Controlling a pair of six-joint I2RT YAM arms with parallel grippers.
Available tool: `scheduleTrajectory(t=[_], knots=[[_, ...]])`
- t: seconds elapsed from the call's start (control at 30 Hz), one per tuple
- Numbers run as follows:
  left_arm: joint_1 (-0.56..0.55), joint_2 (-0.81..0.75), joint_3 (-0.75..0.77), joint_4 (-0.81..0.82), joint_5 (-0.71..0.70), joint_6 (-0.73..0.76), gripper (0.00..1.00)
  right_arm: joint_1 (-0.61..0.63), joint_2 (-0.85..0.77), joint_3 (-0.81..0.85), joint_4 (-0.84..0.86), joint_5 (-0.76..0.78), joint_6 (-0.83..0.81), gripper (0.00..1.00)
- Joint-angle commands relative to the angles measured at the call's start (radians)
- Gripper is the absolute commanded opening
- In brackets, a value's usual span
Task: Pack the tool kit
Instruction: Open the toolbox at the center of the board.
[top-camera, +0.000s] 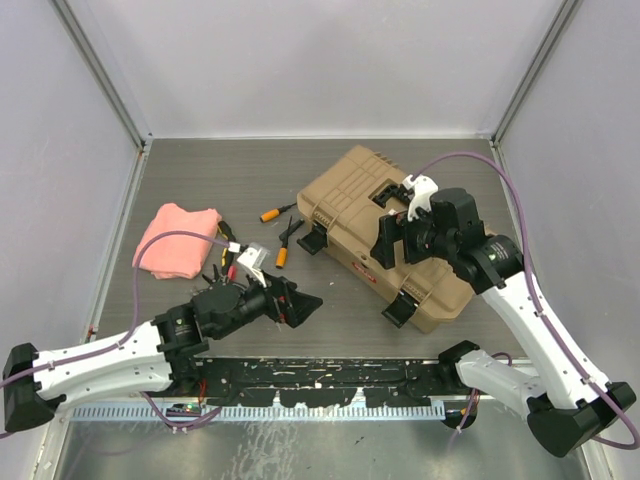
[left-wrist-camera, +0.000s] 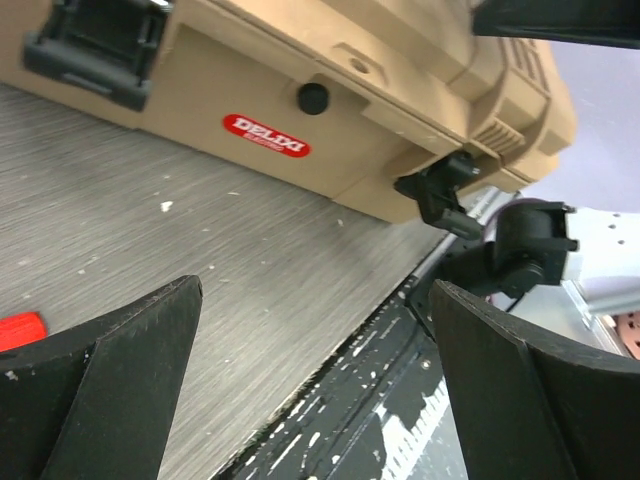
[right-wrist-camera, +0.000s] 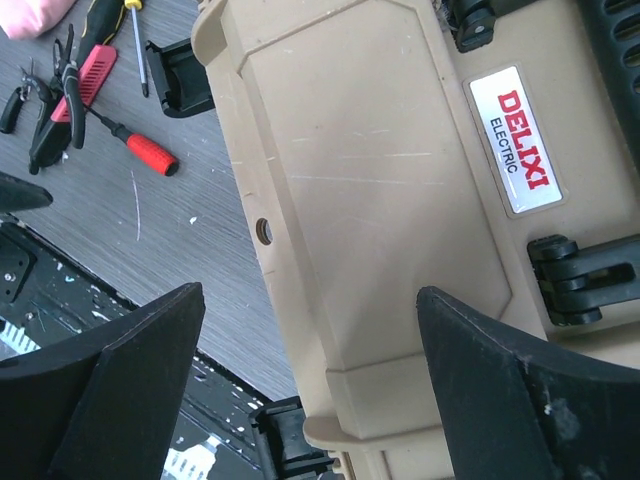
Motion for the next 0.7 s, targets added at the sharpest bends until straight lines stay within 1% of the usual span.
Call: scheduleTrajectory(t=[0.0, 0.13, 0.27, 0.37, 0.43, 0.47, 0.53, 0.63, 0.67], knots=[[0.012, -0.022, 0.022, -0.132, -0.114, -0.026, 0.98, 0.004, -0.04, 0.047, 0.014, 0.006, -0.034, 0.92], [0.031, 0.042, 0.045, -0.16, -0.088, -0.051, 0.98, 0.004, -0.022, 0.082, -0.003, 0.035, -0.045, 0.92], [0.062, 0.099, 0.055, -0.133, -0.029, -0.077, 0.98, 0.004, 0.028, 0.154, -0.036, 0.176, -0.041, 0.94], [0.077, 0.108, 0.055, -0.116, 0.004, -0.084, 0.98, 0.0, 0.071, 0.211, -0.041, 0.312, -0.04, 0.96], [0.082, 0.1, 0.053, -0.12, 0.007, -0.085, 0.98, -0.016, 0.114, 0.249, -0.041, 0.332, -0.046, 0.96], [0.086, 0.094, 0.051, -0.124, 0.007, -0.085, 0.98, -0.033, 0.136, 0.266, -0.036, 0.322, -0.051, 0.96], [0.093, 0.078, 0.048, -0.138, 0.012, -0.086, 0.98, -0.094, 0.19, 0.299, -0.036, 0.234, -0.055, 0.93], [0.102, 0.055, 0.046, -0.169, 0.016, -0.085, 0.98, -0.26, 0.245, 0.301, -0.008, -0.001, -0.05, 0.9], [0.103, 0.046, 0.044, -0.176, 0.016, -0.085, 0.98, -0.31, 0.267, 0.3, -0.004, -0.058, -0.048, 0.89]])
